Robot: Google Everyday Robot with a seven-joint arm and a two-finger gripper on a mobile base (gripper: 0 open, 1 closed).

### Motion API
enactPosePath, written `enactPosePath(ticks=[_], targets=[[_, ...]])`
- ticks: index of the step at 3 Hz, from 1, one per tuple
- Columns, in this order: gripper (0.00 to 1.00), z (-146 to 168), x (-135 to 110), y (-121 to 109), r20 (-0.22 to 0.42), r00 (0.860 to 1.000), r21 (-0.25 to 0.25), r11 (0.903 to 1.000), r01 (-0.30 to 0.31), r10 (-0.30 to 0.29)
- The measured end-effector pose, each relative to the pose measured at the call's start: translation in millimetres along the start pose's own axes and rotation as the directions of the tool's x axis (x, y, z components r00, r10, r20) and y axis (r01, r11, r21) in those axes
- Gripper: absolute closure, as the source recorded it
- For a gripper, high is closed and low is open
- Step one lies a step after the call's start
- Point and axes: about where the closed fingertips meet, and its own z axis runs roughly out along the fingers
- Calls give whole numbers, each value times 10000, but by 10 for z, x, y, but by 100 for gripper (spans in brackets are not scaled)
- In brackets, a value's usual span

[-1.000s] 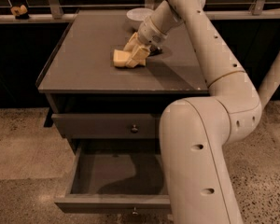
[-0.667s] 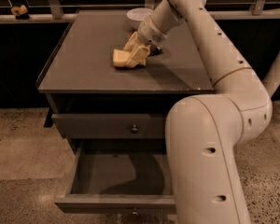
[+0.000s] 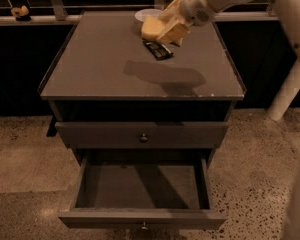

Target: Place sponge into middle drawer

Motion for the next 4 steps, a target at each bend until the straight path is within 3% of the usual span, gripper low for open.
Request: enactPosePath(ticks=[1,3,4], targets=[[100,-763,-624,478,655,9976,1695,9850,-311,203],[100,-734,-599,514,338,9992,1520,9880,-281,232],[100,-959,-635,725,-506,9987,2048,9787,160,-57]])
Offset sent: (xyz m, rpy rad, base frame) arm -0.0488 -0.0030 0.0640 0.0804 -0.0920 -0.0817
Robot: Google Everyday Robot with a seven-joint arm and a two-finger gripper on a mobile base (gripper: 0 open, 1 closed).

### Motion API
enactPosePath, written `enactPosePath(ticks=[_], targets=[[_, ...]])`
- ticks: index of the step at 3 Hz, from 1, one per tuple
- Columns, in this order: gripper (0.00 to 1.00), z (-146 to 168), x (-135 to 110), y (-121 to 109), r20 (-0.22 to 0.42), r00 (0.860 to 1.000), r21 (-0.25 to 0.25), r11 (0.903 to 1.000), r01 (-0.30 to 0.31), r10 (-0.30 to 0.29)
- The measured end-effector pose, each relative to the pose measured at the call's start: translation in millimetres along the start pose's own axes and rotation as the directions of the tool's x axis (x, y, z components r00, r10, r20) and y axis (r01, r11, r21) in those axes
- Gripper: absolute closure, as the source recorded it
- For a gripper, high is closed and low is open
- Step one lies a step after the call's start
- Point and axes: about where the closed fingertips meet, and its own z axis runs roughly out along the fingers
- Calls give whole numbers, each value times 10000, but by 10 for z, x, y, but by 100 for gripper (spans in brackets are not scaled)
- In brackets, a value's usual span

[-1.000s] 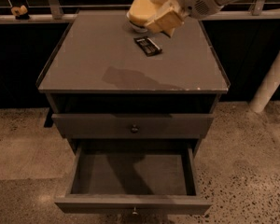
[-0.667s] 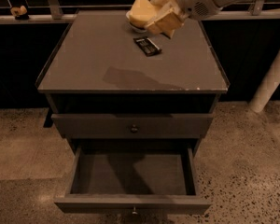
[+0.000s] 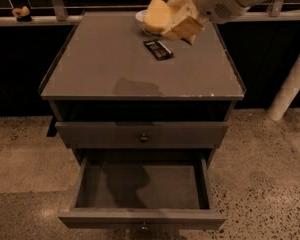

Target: Place sponge into middle drawer

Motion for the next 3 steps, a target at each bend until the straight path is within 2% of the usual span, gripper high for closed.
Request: enactPosePath(ticks=[1,2,3], targets=[[100,-313,17,454,-723,9970,500,9983,309,-272],[100,-411,281,998,-1277,9918,549,9985,71,-1],[100,-338,620,1315,-1796,9830,119,9993,-356,372]])
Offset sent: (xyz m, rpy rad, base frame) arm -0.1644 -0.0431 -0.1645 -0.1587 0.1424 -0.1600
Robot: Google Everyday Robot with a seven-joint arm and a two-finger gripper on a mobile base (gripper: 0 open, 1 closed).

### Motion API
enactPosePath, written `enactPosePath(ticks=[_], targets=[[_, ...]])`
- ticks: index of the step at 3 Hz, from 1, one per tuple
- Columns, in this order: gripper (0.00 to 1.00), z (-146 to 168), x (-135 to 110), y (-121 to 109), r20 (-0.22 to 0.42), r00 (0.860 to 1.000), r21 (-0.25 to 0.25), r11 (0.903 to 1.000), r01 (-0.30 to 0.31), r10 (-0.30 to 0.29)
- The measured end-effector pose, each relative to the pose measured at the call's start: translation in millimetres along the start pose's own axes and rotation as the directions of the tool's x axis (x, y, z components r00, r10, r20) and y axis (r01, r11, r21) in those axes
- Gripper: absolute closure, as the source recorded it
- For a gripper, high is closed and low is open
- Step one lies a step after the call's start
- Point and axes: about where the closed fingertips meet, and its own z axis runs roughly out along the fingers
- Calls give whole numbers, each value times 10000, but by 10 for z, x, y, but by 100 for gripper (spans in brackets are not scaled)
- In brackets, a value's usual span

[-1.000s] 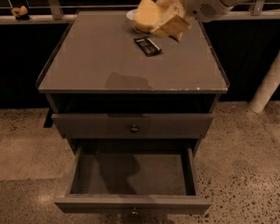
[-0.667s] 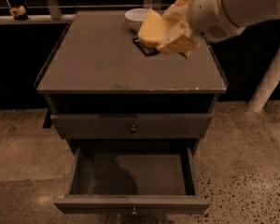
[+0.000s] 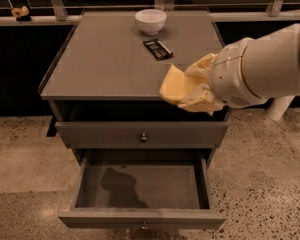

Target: Place sponge into middle drawer

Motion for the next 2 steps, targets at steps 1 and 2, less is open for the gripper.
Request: enactPosePath(ticks=[1,2], targets=[[100,3,-13,0,12,10000,-4,10000,22,-22],[100,49,30,138,-65,10000,-213,9998,-46,44]])
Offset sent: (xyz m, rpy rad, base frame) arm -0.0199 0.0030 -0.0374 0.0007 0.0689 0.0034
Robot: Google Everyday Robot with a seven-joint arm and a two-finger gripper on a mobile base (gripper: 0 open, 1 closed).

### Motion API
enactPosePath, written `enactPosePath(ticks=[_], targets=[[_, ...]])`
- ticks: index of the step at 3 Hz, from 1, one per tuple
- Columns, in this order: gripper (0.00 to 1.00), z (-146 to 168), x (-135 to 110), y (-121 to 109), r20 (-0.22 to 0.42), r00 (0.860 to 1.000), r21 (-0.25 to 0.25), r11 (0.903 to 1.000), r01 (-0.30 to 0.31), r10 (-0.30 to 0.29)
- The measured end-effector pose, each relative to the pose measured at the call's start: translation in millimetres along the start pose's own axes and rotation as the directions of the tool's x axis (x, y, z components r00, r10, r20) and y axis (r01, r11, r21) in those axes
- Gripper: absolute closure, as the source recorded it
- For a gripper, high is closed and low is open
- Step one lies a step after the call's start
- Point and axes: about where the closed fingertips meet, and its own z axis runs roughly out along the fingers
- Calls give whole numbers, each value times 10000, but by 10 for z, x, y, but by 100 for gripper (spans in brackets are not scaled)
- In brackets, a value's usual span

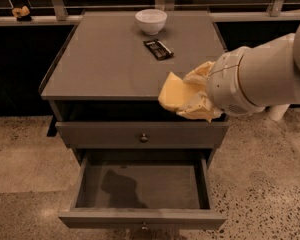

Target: Place sponge into middle drawer

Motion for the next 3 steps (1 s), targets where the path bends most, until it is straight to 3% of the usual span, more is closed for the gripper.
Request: enactPosePath(ticks=[1,2,3], targets=[[100,181,176,425,89,9964,-431,9955,-838,843],[100,536,345,990,0,9875,-1141,9810,-1567,1577],[100,891,444,1523,-281,9844,-1704,9695,-1762,1739]])
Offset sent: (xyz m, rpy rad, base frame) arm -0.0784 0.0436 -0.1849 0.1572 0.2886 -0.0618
